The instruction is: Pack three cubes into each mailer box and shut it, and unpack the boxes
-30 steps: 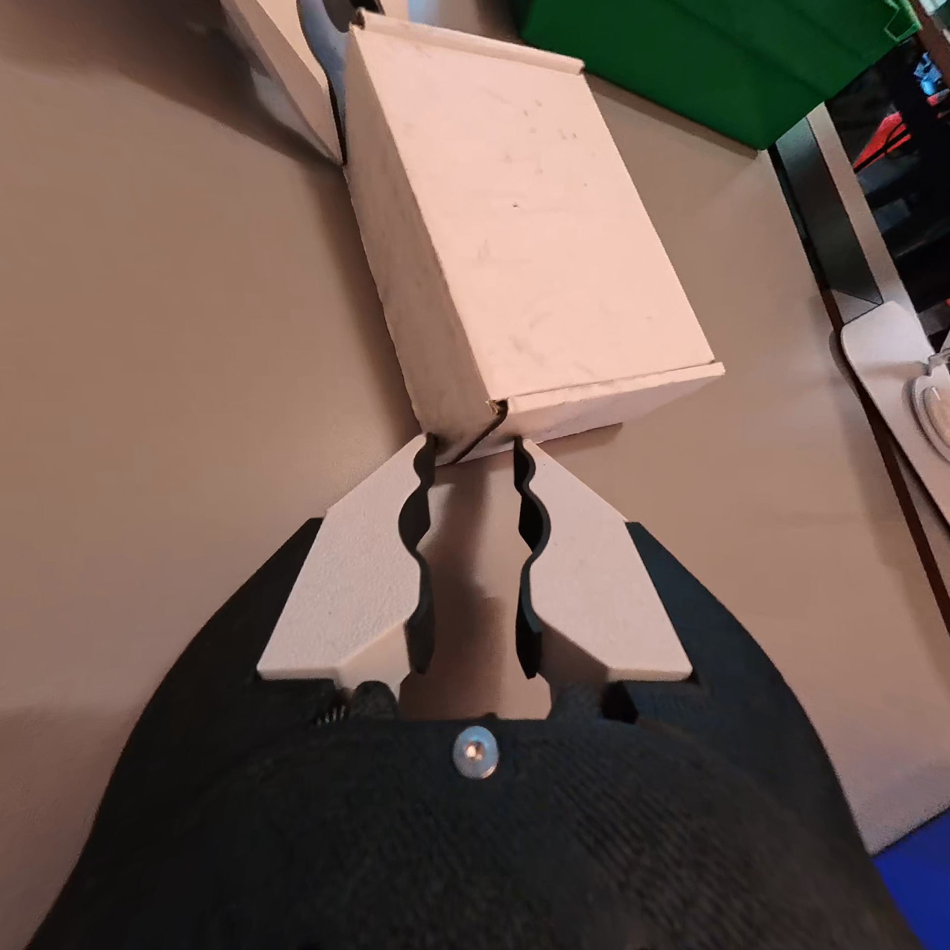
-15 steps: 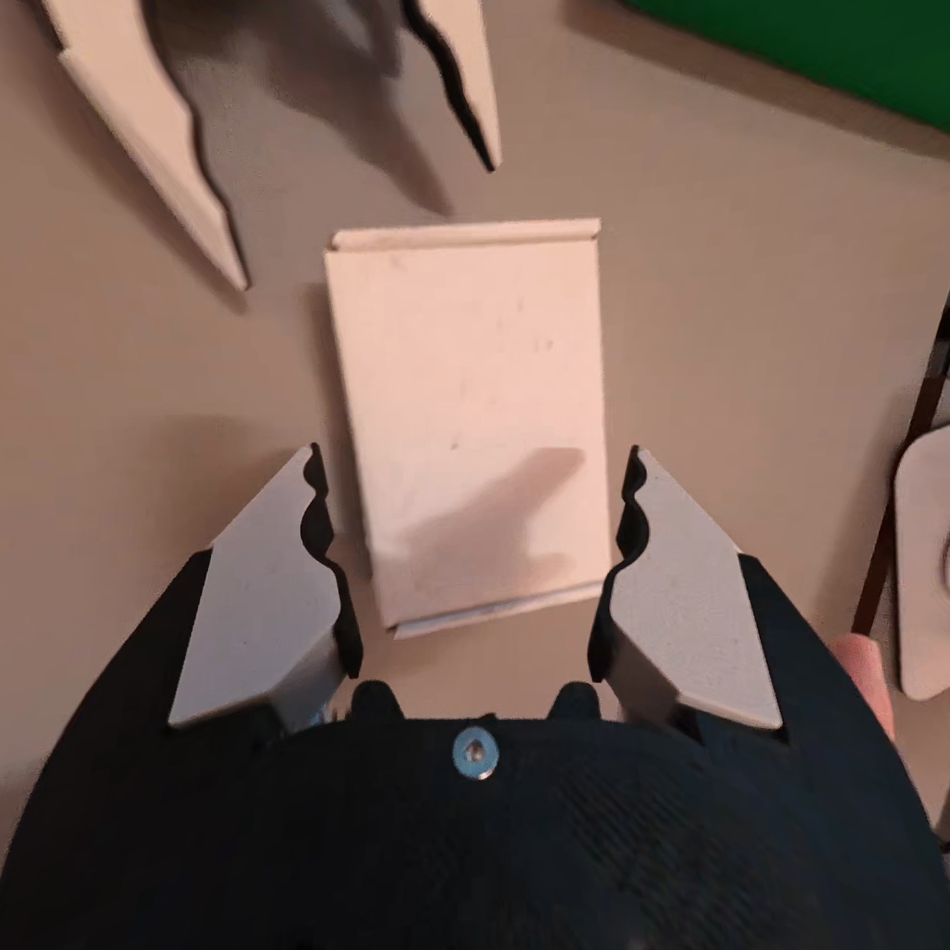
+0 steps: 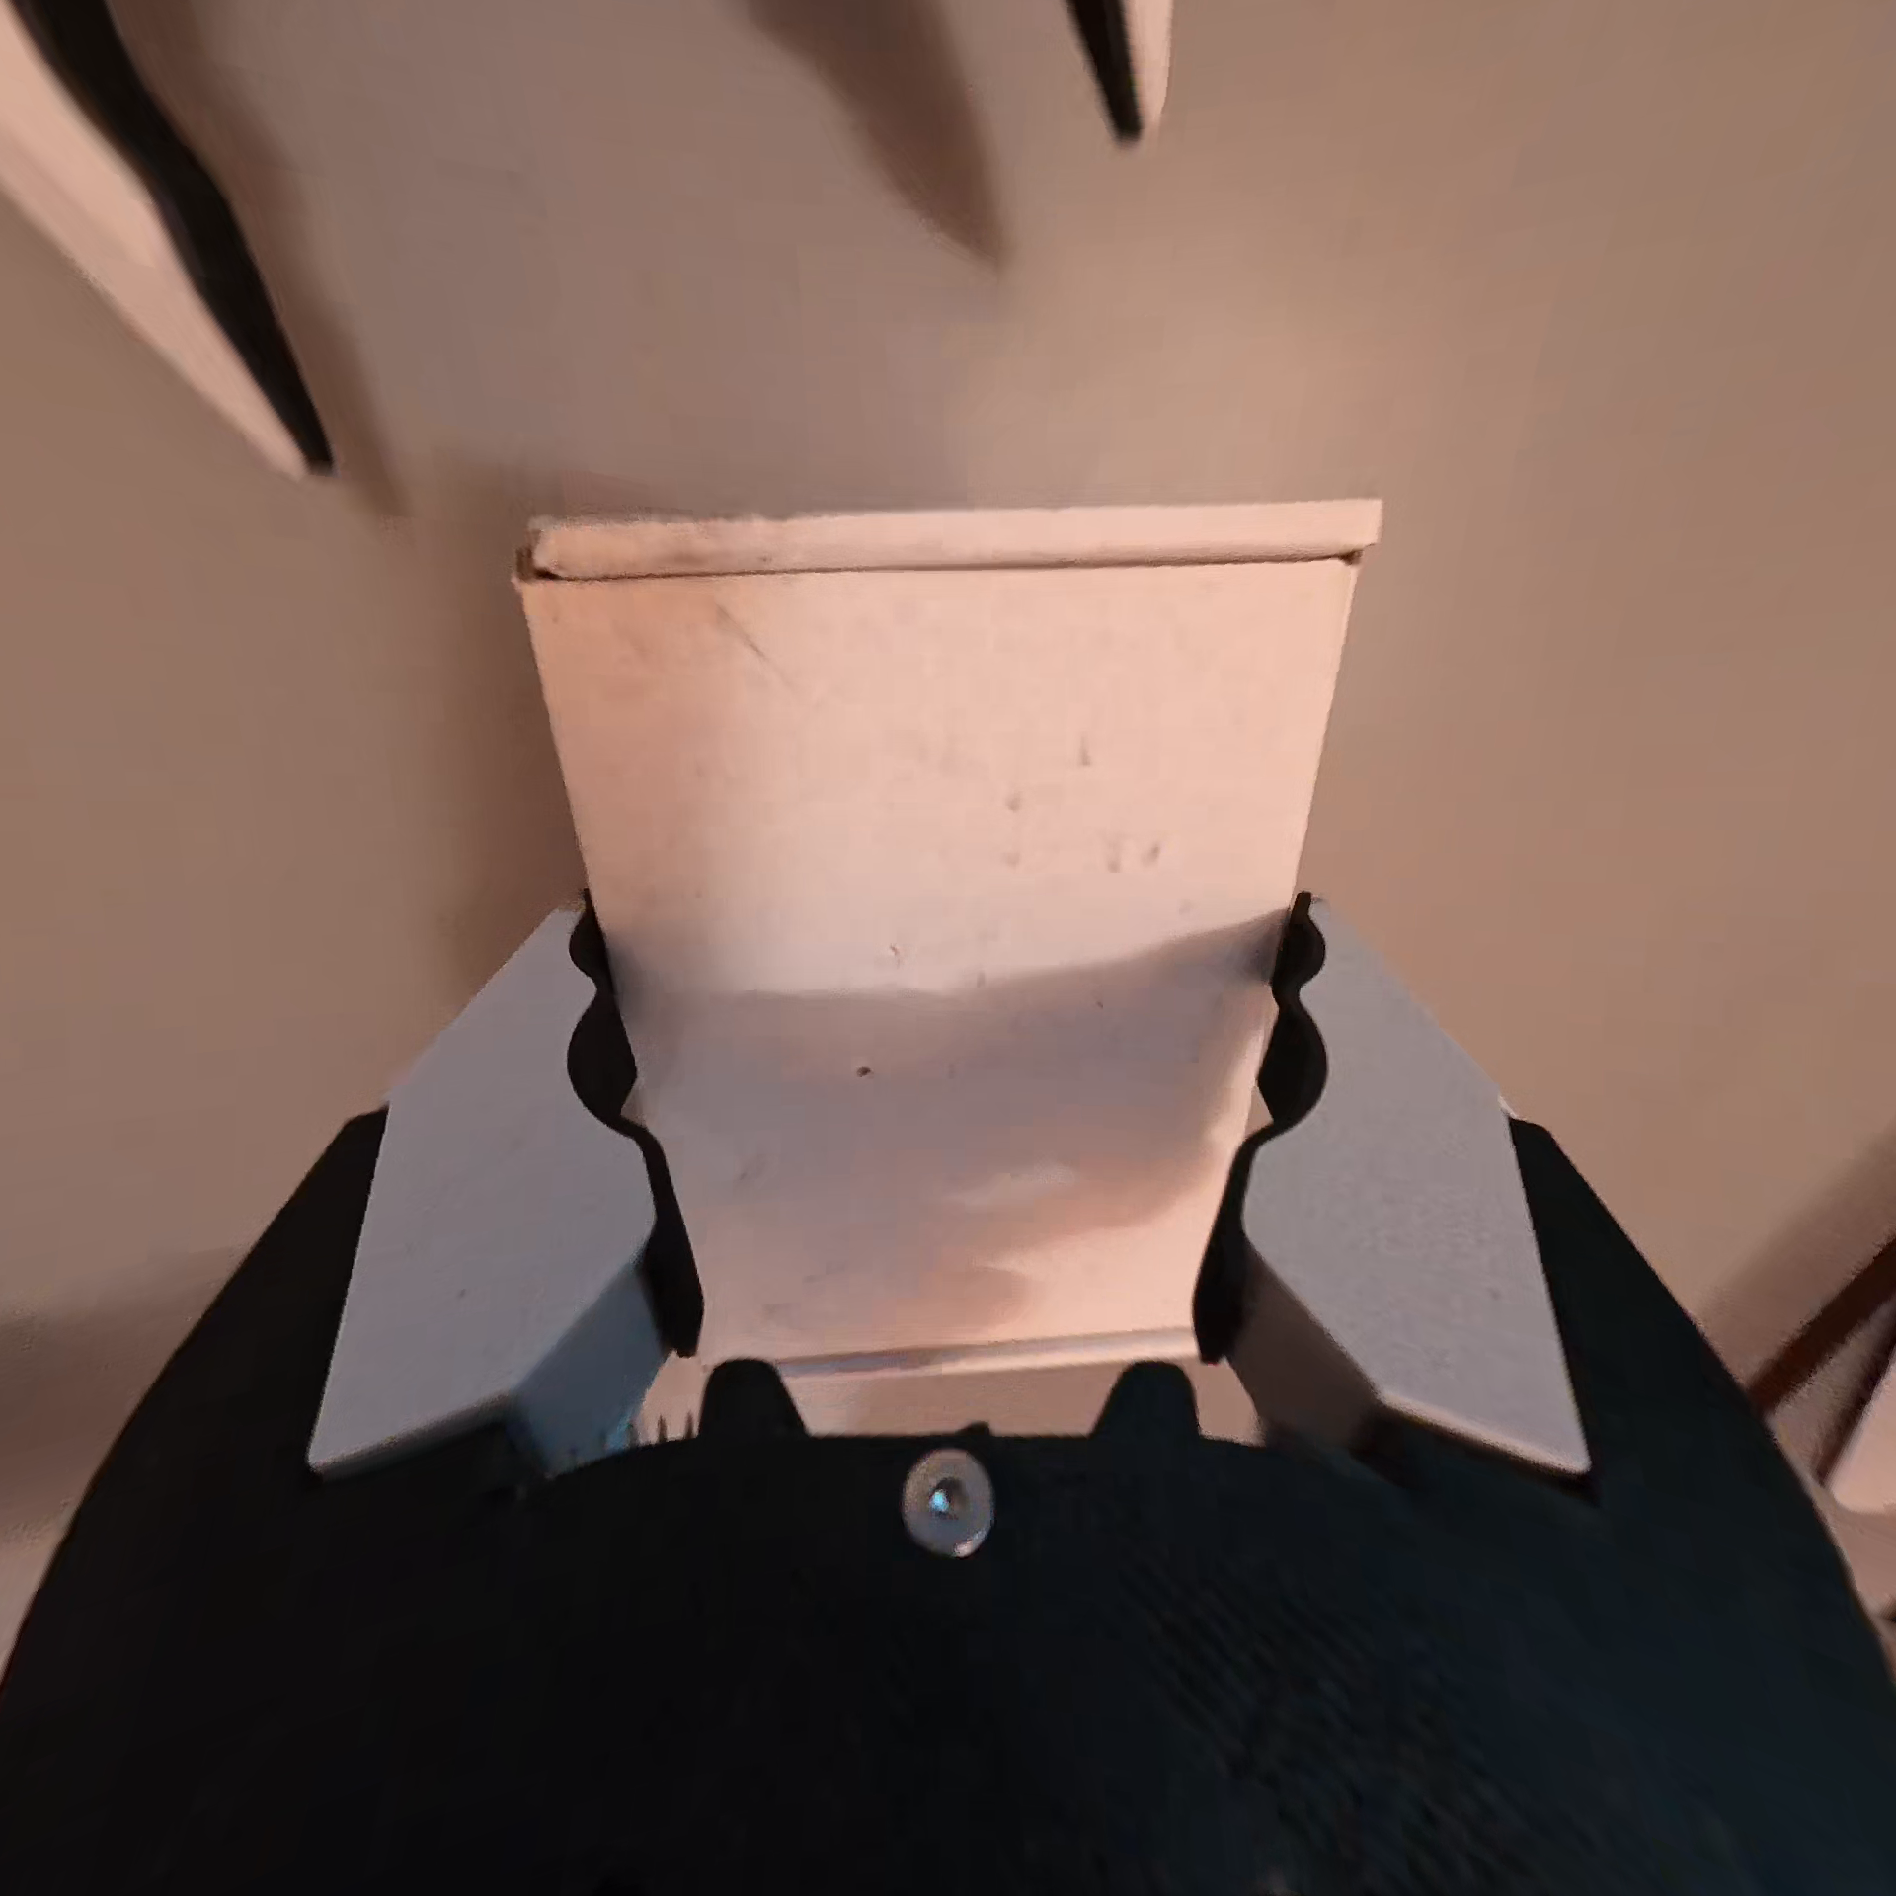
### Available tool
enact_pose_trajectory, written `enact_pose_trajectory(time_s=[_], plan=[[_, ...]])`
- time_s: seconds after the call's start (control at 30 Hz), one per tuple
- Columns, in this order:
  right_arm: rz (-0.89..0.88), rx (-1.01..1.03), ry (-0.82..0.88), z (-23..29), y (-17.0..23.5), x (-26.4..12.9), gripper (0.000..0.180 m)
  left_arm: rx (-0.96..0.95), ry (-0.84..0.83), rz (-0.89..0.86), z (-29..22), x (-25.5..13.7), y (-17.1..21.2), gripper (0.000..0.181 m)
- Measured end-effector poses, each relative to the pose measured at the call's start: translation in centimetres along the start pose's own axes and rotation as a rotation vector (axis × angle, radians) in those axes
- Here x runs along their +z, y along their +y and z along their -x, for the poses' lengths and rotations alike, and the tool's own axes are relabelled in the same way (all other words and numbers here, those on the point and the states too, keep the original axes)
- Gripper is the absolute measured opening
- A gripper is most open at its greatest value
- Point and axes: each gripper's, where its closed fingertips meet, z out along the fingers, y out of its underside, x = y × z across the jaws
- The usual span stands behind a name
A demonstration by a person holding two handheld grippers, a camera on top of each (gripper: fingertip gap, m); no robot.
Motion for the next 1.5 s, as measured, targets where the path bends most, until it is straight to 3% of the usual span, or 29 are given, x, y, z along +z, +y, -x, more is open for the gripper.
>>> enact_pose_trajectory(time_s=[0.1, 0.2, 0.33, 0.43, 0.53, 0.67, 0.9, 1.07, 1.2, 1.3, 1.37, 1.43, 1.5], plan=[[0.025, -0.011, 0.070, -0.9, 2.9, -3.6, 0.126, -0.007, 0.005, -0.025, 0.0, -0.3, -0.3, 0.100], [0.008, 0.034, 0.175, -2.6, 7.3, -10.0, 0.126, -0.014, 0.001, -0.036, 0.1, -0.4, -0.4, 0.097], [0.078, 0.118, 0.342, -5.3, 16.7, -18.7, 0.126, -0.009, 0.009, -0.004, 0.0, 0.0, 0.0, 0.097], [0.151, 0.225, 0.407, -7.0, 24.5, -22.2, 0.126, 0.031, 0.010, 0.046, -0.4, 0.5, 0.6, 0.097], [0.255, 0.313, 0.380, -8.0, 31.8, -22.0, 0.126, 0.093, 0.013, 0.113, -1.0, 1.0, 1.5, 0.093], [0.267, 0.343, 0.344, -9.5, 36.1, -18.9, 0.126, 0.168, 0.003, 0.179, -1.5, 1.6, 2.4, 0.092], [0.272, 0.382, 0.242, -11.6, 38.8, -14.5, 0.126, 0.136, 0.050, 0.160, -1.8, 1.4, 2.2, 0.092], [0.226, 0.399, 0.202, -13.4, 38.2, -11.9, 0.126, 0.102, 0.055, 0.124, -1.6, 1.1, 1.7, 0.082], [0.286, 0.343, 0.176, -13.7, 38.7, -9.8, 0.130, 0.141, 0.003, 0.158, -1.3, 1.4, 2.1, 0.082], [0.313, 0.292, 0.309, -15.6, 38.9, -10.7, 0.146, 0.189, -0.018, 0.212, -1.4, 1.8, 2.9, 0.083], [0.384, 0.271, 0.398, -16.1, 39.8, -11.9, 0.148, 0.205, -0.007, 0.228, -1.7, 1.9, 3.1, 0.083], [0.462, 0.230, 0.448, -15.5, 40.6, -13.3, 0.139, 0.184, 0.005, 0.229, -1.7, 1.9, 3.1, 0.088], [0.463, 0.272, 0.521, -14.2, 40.6, -14.7, 0.117, 0.148, 0.006, 0.225, -1.4, 1.8, 3.0, 0.091]])
